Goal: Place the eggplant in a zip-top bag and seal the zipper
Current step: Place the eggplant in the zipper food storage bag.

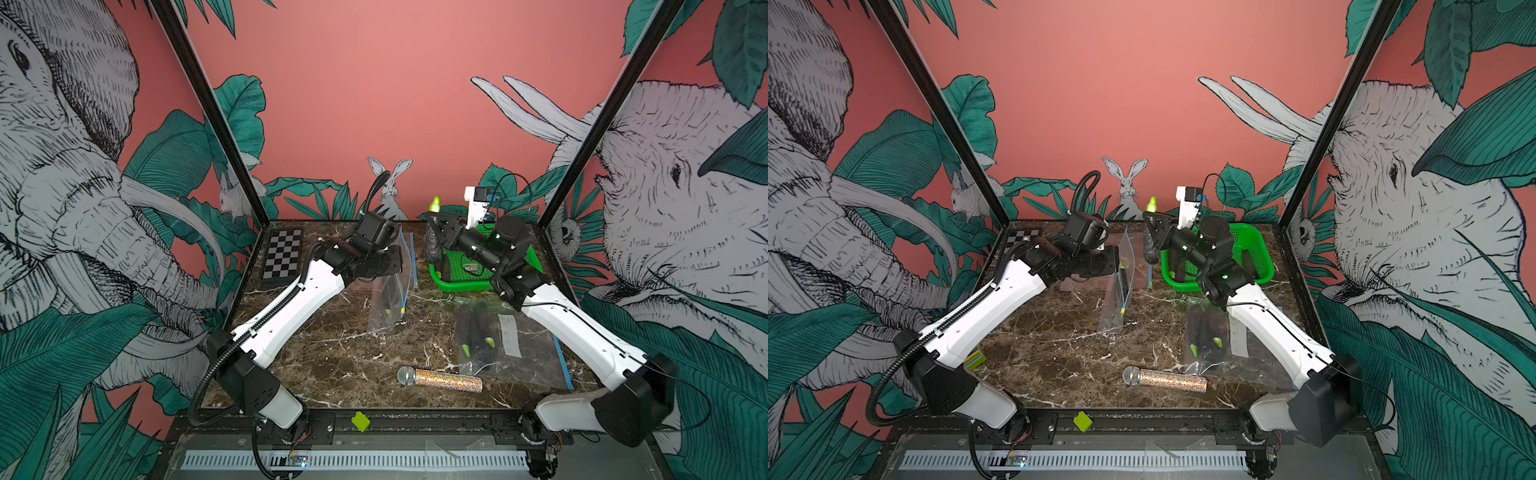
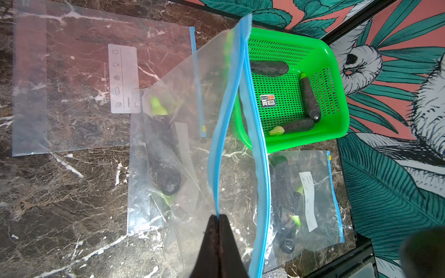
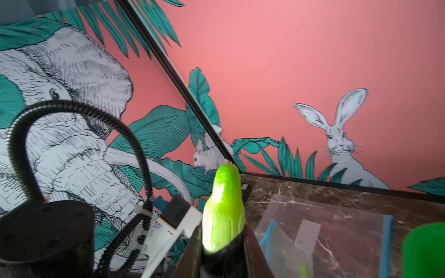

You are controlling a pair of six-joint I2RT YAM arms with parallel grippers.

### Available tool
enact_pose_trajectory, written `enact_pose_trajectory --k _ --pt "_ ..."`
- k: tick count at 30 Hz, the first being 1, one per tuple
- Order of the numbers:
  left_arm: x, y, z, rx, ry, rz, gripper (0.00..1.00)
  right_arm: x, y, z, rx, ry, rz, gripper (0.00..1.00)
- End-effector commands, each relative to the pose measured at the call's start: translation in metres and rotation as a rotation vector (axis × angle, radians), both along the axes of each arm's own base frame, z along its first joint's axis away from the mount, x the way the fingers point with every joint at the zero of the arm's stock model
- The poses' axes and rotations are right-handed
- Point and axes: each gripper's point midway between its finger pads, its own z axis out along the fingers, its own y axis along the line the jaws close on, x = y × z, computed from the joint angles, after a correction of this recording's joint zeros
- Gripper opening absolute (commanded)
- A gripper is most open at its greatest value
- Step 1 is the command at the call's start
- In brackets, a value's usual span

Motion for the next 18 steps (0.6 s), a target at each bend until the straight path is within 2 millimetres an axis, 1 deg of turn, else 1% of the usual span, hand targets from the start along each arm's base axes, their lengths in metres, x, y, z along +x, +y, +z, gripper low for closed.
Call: enact_pose_trajectory --k 1,5,8,13,18 --pt "0.0 0.004 0.018 -0.041 -0.032 0.021 0.0 0.005 0.012 0.02 0.072 -0.114 -0.052 0.16" --pt "-0.001 0.005 0.02 -0.045 -0.036 0.023 0.0 0.008 0.038 0.005 0.037 -0.122 -0.049 0.16" --pt "-0.001 0.005 0.021 -0.05 -0.039 0.022 0.0 0.014 0.05 -0.01 0.004 -0.113 -0.061 0.16" --pt "-0.003 0.007 0.023 -0.049 -0.043 0.026 0.0 0.021 0.056 -0.036 -0.046 -0.091 -0.089 0.16" --pt "-0.003 0.008 0.024 -0.045 -0.045 0.028 0.0 0.016 0.052 -0.051 -0.078 -0.083 -0.105 0.16"
